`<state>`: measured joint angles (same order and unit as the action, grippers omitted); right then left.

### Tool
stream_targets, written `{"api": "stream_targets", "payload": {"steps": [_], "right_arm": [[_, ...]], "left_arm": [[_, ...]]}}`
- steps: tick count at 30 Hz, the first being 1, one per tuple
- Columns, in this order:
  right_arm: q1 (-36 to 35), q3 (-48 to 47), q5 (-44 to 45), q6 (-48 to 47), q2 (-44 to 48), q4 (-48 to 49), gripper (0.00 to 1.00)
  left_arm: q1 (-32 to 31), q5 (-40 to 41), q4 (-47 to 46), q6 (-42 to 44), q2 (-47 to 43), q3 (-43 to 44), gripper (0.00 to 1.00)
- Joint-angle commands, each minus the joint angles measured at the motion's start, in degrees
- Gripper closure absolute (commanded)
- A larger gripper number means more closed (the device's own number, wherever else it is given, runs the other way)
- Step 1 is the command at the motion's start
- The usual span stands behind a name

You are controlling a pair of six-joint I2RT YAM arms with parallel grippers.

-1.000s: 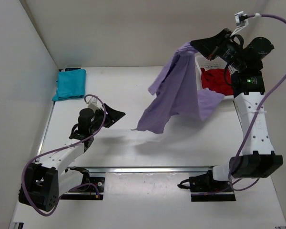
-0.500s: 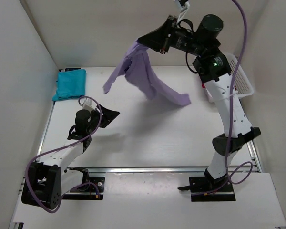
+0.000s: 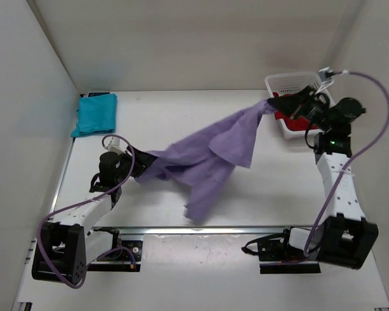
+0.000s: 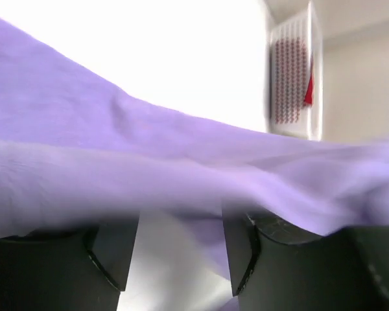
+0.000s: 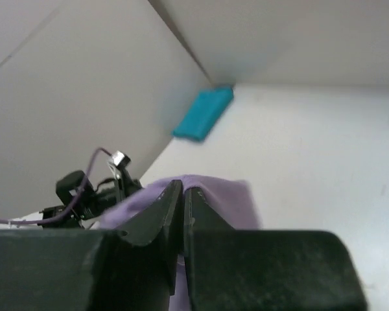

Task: Fold and stack the t-shirts
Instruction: Move the tshirt to the center of the board, then flatten out the tshirt

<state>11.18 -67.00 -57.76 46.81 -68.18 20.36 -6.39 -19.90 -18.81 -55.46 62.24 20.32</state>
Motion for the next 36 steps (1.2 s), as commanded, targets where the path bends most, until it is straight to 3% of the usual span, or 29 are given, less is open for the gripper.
{"api": "stream_targets", "payload": {"steps": [1, 6, 10, 11, 15, 19, 22, 33, 35, 36], "right_arm": [[-0.7, 11.3, -1.7, -0.2, -4.2, 8.4, 1.00], [-3.3, 15.2, 4.5, -2.6, -14.5, 8.0, 1.00], [-6.3, 11.6, 14.2, -11.0, -18.0, -1.9, 1.00], [-6.7, 10.1, 16.2, -12.3, -18.1, -5.6, 1.00], [-6.2, 11.6, 16.9, -12.6, -16.5, -4.8, 1.00], [-6.3, 16.2, 16.8, -10.4, -15.0, -0.2, 0.99], [-6.9, 18.5, 16.7, -10.0, -13.1, 1.4, 1.00], [-10.7, 27.8, 16.9, -9.7, -10.0, 3.5, 1.00], [-10.7, 29.1, 17.2, -9.5, -9.0, 3.6, 1.00], [-10.6, 29.2, 17.1, -9.7, -8.6, 3.3, 1.00]], "left_arm": [[-3.1, 1.7, 1.5, 3.6, -1.3, -0.5, 0.37], [-1.3, 3.6, 2.2, 3.5, 3.2, 1.0, 0.35], [-3.3, 2.7, 3.5, 3.1, 7.2, 2.6, 0.36], [-4.0, 5.0, 6.0, 5.1, 5.5, 2.7, 0.34], [-4.2, 16.0, 15.2, 11.8, -2.3, 3.0, 0.15], [-7.8, 22.8, 24.1, 16.7, -4.1, 4.1, 0.13], [-9.4, 23.2, 19.8, 16.1, -1.2, 1.7, 0.26], [-11.1, 20.9, 12.6, 14.0, 11.2, 5.8, 0.48], [-12.0, 20.8, 11.5, 13.4, 11.3, 5.4, 0.68], [-12.1, 21.0, 11.5, 13.3, 10.7, 5.3, 0.73]]}}
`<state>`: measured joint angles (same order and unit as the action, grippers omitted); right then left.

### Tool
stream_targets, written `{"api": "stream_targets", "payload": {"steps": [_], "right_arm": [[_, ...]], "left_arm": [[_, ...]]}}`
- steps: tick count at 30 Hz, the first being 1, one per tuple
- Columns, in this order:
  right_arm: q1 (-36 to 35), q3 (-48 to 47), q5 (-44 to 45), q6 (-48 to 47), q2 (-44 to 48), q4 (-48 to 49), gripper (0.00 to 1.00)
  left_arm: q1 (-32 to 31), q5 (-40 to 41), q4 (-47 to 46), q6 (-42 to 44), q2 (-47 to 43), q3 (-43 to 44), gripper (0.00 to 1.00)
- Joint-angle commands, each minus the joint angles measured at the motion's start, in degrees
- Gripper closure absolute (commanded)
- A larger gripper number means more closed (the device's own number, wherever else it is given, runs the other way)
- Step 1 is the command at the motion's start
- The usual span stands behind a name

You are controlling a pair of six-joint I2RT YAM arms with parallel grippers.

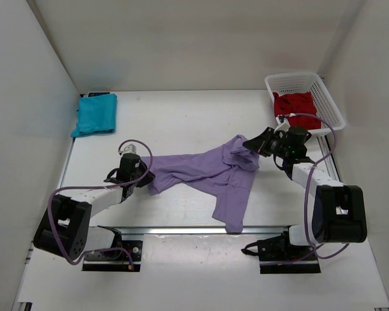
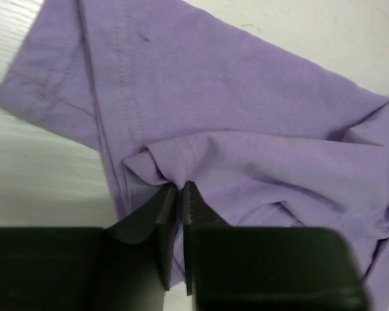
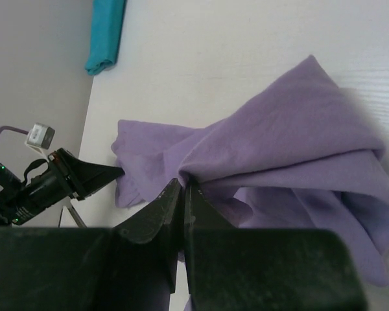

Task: Fold and stack the t-shirts
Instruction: Flatten out the tshirt

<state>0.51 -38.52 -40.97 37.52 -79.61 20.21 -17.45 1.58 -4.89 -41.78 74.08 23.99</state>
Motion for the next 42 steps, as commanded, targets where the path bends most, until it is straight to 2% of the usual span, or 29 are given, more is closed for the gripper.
{"api": "stream_targets", "payload": {"steps": [1, 4, 9, 11, 13, 19, 24, 27, 29, 33, 35, 37, 38, 40, 41, 42], "right_arm": [[0.1, 0.6, 0.9, -0.4, 3.7, 3.0, 1.00], [-0.2, 1.2, 1.6, -2.4, 5.8, 0.6, 1.00], [-3.1, 0.6, 6.1, -7.1, 15.1, -9.5, 1.00], [-4.5, 0.2, 11.0, -10.3, 19.3, -15.8, 0.99], [-5.7, 0.4, 14.0, -11.2, 24.8, -19.3, 1.00], [-6.6, 0.3, 18.1, -11.9, 32.4, -27.1, 1.00], [-5.2, -1.6, 17.2, -11.3, 31.6, -28.0, 1.00], [-4.2, -1.9, 17.6, -10.6, 27.1, -25.7, 1.00], [-3.0, -2.1, 16.4, -10.4, 22.0, -22.8, 1.00], [-1.3, -6.4, 15.2, -10.0, 11.8, -17.7, 1.00], [-0.7, -10.8, 14.3, -9.7, 3.2, -15.8, 1.00], [-0.8, -19.7, 12.5, -9.6, -3.4, -16.3, 1.00], [-0.6, -22.5, 12.4, -9.9, -8.1, -17.7, 1.00], [-0.7, -35.0, 13.2, -10.8, -14.6, -21.8, 1.00], [-0.6, -37.9, 13.4, -11.1, -18.9, -24.8, 1.00], [-0.6, -43.7, 13.9, -11.5, -22.5, -26.3, 1.00]], "left_arm": [[-1.2, -0.7, -2.2, -0.5, -1.5, 1.5, 0.83], [-2.3, -0.2, 0.6, -0.7, -4.3, 3.2, 1.00], [-2.5, -4.0, 8.3, 0.8, -15.3, 9.1, 1.00], [-1.4, -6.0, 13.0, 2.1, -19.7, 13.4, 1.00], [-1.4, -6.0, 17.5, 3.5, -24.0, 21.5, 1.00], [-3.5, -5.3, 29.7, 6.7, -26.4, 40.3, 1.00], [-1.8, -7.8, 33.0, 6.8, -24.3, 44.5, 1.00], [1.3, -9.7, 31.2, 6.4, -20.7, 41.8, 1.00], [3.7, -12.1, 27.0, 5.5, -18.6, 36.9, 1.00], [7.4, -8.9, 17.6, 3.6, -8.8, 31.8, 1.00], [7.9, -6.1, 13.0, 2.1, -3.7, 32.1, 1.00], [8.1, -2.7, 12.4, 3.4, 3.4, 37.1, 1.00], [8.5, -1.8, 13.4, 4.8, 8.5, 42.0, 1.00], [8.8, -1.8, 15.9, 6.8, 18.6, 50.7, 1.00], [9.0, -0.2, 18.1, 7.8, 20.6, 56.1, 1.00], [9.5, 0.1, 18.8, 8.9, 24.8, 60.5, 0.96]]}}
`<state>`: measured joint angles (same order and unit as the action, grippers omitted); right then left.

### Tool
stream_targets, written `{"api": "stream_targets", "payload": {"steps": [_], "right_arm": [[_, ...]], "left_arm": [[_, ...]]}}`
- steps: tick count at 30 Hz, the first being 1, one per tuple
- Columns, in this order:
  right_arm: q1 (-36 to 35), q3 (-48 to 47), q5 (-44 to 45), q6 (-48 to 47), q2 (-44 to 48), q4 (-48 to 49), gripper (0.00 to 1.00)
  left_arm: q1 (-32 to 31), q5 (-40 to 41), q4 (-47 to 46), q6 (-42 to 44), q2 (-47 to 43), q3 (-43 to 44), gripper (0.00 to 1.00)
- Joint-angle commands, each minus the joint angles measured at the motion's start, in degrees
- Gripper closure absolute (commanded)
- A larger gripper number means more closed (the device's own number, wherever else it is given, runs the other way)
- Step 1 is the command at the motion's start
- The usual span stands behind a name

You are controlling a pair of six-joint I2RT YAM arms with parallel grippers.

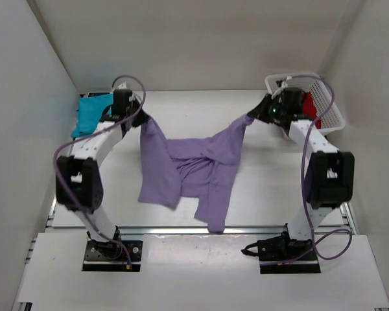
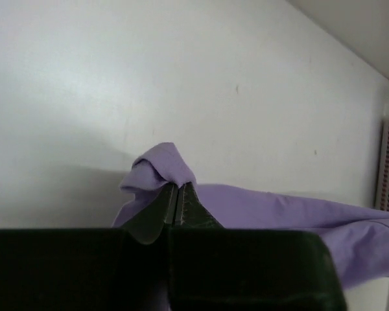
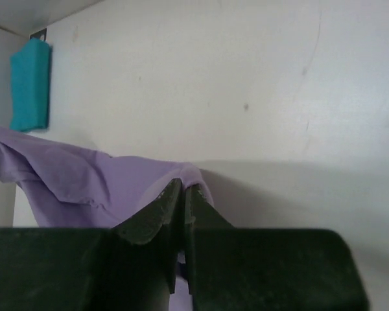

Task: Fold and stack the t-shirts
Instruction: Flatten out the tshirt

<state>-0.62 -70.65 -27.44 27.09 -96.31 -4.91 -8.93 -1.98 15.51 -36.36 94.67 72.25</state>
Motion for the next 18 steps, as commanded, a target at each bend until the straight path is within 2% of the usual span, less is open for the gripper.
{"api": "stream_targets", "payload": {"steps": [1, 2, 3, 4, 5, 6, 7, 8, 9, 10, 11, 12, 14, 16, 18], "right_arm": [[0.5, -16.1, 1.2, -1.9, -7.0, -3.9, 0.97], [0.5, -17.8, 2.1, -2.3, -9.3, -5.9, 0.96], [1.8, -19.8, 2.2, -2.7, -9.9, -6.3, 0.91], [2.1, -20.5, 2.6, -2.9, -9.9, -6.5, 0.84], [2.6, -20.2, 3.0, -3.4, -9.1, -6.4, 0.79], [2.6, -19.5, 3.5, -3.3, -7.9, -6.5, 0.74], [2.8, -17.8, 3.9, -3.1, -7.1, -6.3, 0.65], [2.5, -17.3, 4.4, -3.8, -4.5, -5.9, 0.61], [2.3, -15.1, 4.4, -3.9, -1.9, -6.2, 0.58], [1.8, -11.9, 5.4, -4.1, 1.4, -5.6, 0.58], [1.0, -6.8, 6.2, -4.2, 3.4, -4.0, 0.63], [-0.4, -4.1, 7.3, -4.1, 7.1, -2.7, 0.66], [-3.6, 6.8, 10.1, -3.9, 12.6, -0.3, 0.88], [-7.0, 14.6, 12.5, -4.2, 18.1, 0.7, 0.99], [-12.4, 21.0, 16.3, -5.9, 21.6, 0.3, 1.00]], "left_arm": [[1.9, 3.3, 0.6, 3.9, 5.9, 14.4, 0.91], [3.2, 3.6, 3.2, 4.4, 8.8, 17.5, 0.82], [3.5, 2.8, 3.7, 5.1, 10.7, 19.0, 0.70], [4.6, 2.3, 4.6, 5.4, 11.2, 18.7, 0.64], [5.4, 2.3, 4.8, 5.4, 11.1, 18.3, 0.51], [5.9, 1.4, 3.1, 5.1, 9.4, 15.1, 0.41], [5.9, 1.2, 1.8, 5.1, 6.3, 12.4, 0.37], [5.3, 1.9, -0.5, 5.1, 4.7, 8.0, 0.30], [5.2, 1.8, -1.3, 4.6, 1.3, 3.5, 0.28], [4.8, 1.8, -2.7, 4.4, -1.8, -1.3, 0.27], [4.8, 1.9, -4.5, 3.5, -3.3, -3.7, 0.28], [5.4, 0.7, -6.3, 1.9, -6.4, -9.2, 0.36], [5.7, -2.3, -10.1, -0.5, -10.5, -18.4, 0.52], [5.9, -3.8, -10.7, -1.2, -13.1, -26.3, 0.56], [6.3, -6.4, -13.0, -4.2, -15.1, -32.1, 0.58]]}}
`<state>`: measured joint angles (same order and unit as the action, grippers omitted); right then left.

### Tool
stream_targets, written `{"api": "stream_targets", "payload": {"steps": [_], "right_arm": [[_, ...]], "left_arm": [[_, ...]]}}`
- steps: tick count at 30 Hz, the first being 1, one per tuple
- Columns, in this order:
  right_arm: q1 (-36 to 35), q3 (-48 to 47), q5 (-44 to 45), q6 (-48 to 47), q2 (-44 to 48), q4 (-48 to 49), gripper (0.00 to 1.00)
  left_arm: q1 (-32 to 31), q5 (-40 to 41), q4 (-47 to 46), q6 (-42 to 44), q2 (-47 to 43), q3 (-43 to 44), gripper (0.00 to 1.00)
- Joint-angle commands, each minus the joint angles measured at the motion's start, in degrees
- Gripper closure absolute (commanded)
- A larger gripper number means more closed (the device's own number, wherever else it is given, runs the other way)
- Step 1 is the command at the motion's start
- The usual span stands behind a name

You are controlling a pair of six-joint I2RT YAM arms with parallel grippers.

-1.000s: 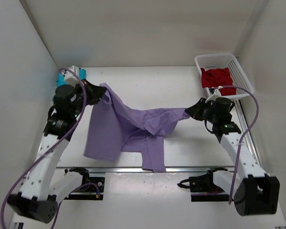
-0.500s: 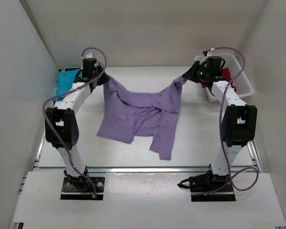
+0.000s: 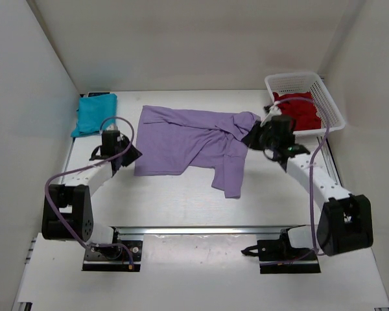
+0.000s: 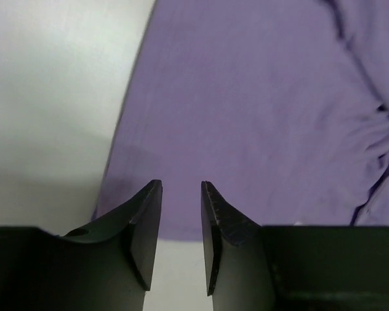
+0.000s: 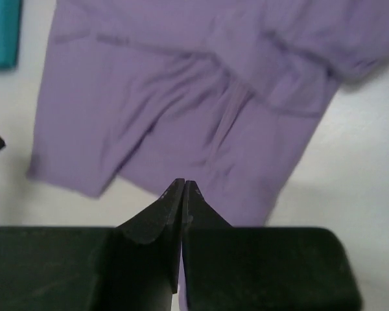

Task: Fold and stack the t-shirts
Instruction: Flatten out the tshirt

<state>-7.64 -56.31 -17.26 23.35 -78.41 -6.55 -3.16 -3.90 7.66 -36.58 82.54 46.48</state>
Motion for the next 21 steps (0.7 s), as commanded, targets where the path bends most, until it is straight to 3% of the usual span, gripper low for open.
{"api": "stream_targets", "payload": {"steps": [1, 5, 10, 15, 21], "right_arm": [[-6.9, 10.6, 7.8, -2.5, 6.1, 1.5, 1.00], [-15.1, 21.4, 12.7, -2.3, 13.3, -1.4, 0.87], [-23.5, 28.9, 13.6, -0.1, 18.6, 0.4, 0.67], [-30.2, 27.8, 16.9, -0.5, 13.6, 0.9, 0.61], [-31.3, 26.3, 20.9, -1.4, 9.5, -0.9, 0.57]], "left_arm": [[0.9, -5.1, -5.8, -5.6, -4.1, -9.0, 0.59], [2.0, -3.3, -8.5, -7.5, -7.3, -16.0, 0.54], [2.7, -2.5, -10.0, -8.9, -6.0, -16.6, 0.51], [2.9, -3.4, -11.6, -9.6, -3.0, -17.4, 0.53], [2.7, -4.0, -13.5, -10.9, -1.7, -18.3, 0.60]]}}
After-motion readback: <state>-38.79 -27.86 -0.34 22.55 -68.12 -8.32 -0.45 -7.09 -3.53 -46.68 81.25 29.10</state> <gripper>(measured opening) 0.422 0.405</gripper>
